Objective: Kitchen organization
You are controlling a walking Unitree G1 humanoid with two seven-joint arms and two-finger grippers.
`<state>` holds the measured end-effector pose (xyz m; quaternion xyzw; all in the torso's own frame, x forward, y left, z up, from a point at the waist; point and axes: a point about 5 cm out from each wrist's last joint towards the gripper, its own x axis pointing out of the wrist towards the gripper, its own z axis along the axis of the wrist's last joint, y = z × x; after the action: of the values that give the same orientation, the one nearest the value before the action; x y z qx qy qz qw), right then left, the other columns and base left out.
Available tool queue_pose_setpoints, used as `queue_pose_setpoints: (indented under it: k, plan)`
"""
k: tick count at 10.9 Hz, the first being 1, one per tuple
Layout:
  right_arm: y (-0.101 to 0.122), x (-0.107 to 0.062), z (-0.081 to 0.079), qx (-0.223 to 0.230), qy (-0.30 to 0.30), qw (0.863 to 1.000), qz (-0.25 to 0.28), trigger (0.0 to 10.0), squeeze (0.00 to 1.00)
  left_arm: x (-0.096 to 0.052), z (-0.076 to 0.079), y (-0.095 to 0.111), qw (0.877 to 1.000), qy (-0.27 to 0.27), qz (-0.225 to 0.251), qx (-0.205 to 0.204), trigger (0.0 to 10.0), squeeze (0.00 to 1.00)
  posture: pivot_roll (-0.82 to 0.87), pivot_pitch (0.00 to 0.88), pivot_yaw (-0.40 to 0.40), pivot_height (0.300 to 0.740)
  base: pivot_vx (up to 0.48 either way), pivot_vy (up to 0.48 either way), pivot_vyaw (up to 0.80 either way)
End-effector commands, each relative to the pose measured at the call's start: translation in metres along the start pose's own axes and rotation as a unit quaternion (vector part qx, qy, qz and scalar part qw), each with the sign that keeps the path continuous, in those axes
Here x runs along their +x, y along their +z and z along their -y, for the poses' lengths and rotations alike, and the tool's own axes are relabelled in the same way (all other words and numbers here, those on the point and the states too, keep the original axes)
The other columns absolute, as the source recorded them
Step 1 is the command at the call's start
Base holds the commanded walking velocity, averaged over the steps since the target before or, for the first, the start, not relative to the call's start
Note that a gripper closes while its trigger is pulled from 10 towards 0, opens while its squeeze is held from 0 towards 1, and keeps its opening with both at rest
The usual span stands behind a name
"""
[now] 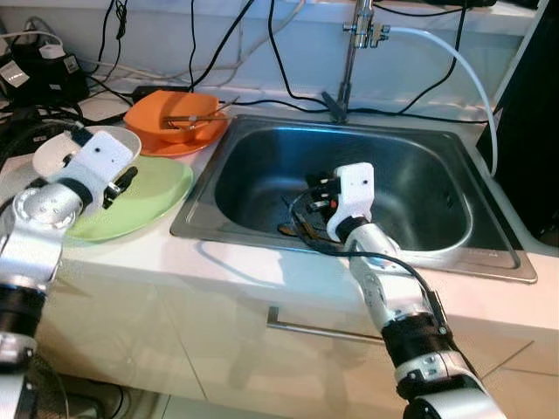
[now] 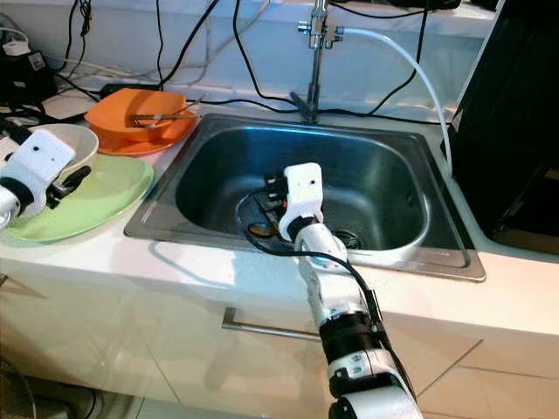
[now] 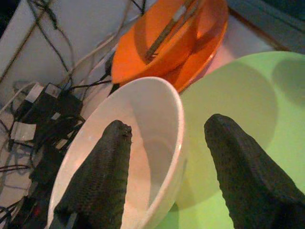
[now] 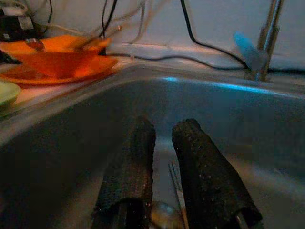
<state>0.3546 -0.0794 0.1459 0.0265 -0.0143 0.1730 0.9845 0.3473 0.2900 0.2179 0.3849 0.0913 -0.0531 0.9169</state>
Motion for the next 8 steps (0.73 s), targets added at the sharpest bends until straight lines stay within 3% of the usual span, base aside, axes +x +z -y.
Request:
queue_pose_setpoints:
  k: [1,4,8]
  plan:
    - [0.003,0.0,0.001,-0.002,-0.004,1.0,0.002,10.0,0.0,0.001,-0.003,0.0,1.0,-0.008,-0.008,0.017,10.0,0.0,0.24,0.0,0.017,0.74,0.0,0.0,0.0]
    - [0.004,-0.001,0.002,-0.003,-0.006,1.0,0.0,10.0,0.0,0.004,-0.004,-0.011,0.996,-0.028,-0.061,0.064,10.0,0.0,0.24,0.006,0.019,0.74,0.0,0.0,0.0]
    - [0.003,-0.002,0.003,-0.003,-0.01,1.0,-0.003,10.0,0.0,0.011,0.002,-0.02,0.99,-0.038,-0.1,0.09,10.0,0.0,0.23,0.006,0.024,0.74,0.0,0.0,0.0]
